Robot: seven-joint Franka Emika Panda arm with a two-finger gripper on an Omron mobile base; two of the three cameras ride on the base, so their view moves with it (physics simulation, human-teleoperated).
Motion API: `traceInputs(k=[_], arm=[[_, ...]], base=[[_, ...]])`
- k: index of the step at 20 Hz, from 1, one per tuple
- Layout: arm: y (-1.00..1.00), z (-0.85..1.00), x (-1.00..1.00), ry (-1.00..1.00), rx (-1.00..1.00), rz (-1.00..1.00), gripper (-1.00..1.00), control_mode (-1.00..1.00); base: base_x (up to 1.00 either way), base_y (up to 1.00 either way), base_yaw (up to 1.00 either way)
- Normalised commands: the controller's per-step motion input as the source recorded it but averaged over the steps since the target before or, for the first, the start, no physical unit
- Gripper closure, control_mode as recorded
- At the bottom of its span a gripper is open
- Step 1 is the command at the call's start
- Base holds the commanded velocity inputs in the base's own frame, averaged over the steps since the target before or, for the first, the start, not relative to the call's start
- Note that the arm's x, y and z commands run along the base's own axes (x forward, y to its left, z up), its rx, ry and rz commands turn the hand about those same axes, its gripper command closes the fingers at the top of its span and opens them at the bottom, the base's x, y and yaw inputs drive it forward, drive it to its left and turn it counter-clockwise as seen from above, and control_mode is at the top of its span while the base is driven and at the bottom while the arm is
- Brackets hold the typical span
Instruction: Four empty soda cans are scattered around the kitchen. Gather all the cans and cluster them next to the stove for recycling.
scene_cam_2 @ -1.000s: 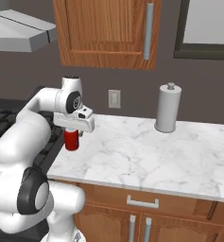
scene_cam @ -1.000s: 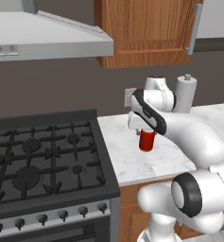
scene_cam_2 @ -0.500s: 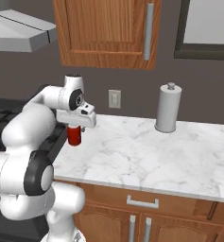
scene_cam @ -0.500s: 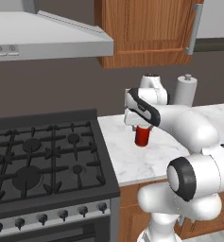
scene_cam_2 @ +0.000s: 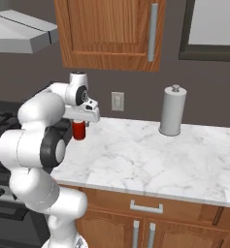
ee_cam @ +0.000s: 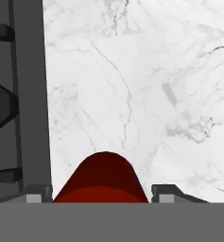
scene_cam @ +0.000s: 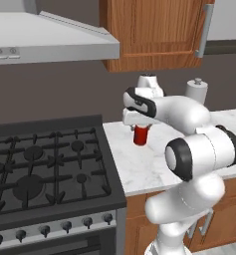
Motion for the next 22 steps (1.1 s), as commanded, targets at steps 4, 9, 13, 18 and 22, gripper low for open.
traceInputs(k=[4, 9, 13, 18, 22], arm=[[0.29, -0.22, 0.63, -0.05, -0.02, 0.0, 1.0, -1.0], [0.26, -0.38, 0.6, -0.03, -0.04, 0.0, 1.0, -1.0], [0.1, -0.46, 0.66, 0.0, -0.04, 0.0, 1.0, -1.0], [0.07, -0.41, 0.63, 0.0, -0.03, 0.0, 1.0, -1.0], [0.1, -0.34, 0.59, 0.0, -0.02, 0.0, 1.0, -1.0]], base=[[0.0, 0.0, 0.0], [0.0, 0.0, 0.0], [0.0, 0.0, 0.0], [0.0, 0.0, 0.0], [0.0, 0.0, 0.0]])
